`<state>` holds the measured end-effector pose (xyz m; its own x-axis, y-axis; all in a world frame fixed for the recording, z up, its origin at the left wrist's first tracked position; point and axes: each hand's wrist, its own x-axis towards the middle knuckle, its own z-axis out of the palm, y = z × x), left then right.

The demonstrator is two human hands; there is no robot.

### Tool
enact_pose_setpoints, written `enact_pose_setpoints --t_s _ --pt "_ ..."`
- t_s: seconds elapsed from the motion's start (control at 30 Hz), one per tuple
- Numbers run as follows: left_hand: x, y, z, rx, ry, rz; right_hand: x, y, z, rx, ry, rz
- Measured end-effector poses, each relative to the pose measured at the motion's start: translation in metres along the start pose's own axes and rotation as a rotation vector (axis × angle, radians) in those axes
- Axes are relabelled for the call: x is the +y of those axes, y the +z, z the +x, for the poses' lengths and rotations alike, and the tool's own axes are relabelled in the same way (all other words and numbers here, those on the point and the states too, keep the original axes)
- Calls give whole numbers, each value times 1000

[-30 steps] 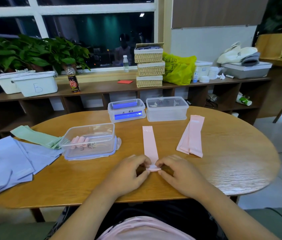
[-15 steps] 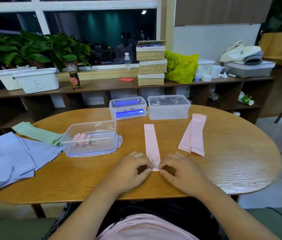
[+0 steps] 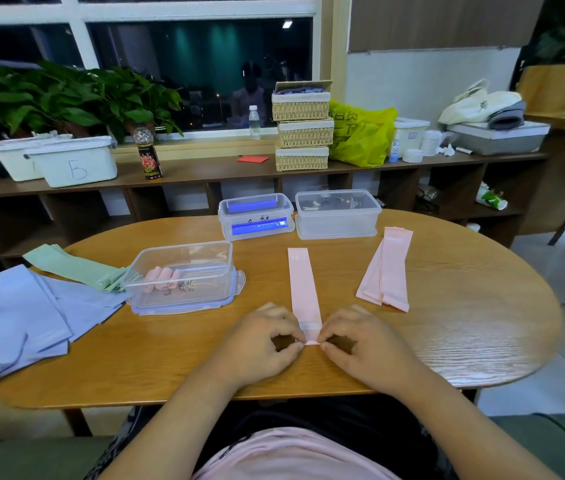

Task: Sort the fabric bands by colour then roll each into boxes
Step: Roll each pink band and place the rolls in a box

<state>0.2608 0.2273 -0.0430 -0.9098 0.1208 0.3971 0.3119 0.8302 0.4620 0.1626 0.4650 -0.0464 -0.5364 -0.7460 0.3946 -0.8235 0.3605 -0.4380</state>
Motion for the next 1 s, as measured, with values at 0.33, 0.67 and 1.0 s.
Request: enact_pose_setpoints --t_s 0.33,0.67,1.0 --pt "12 -3 -6 19 18 191 -4 -1 1 9 -4 -135" --pt "12 -2 -6 31 1 265 -10 -2 0 -13 -39 -191" --pt "12 -2 -6 2 -62 306 -6 1 1 -78 -52 -186"
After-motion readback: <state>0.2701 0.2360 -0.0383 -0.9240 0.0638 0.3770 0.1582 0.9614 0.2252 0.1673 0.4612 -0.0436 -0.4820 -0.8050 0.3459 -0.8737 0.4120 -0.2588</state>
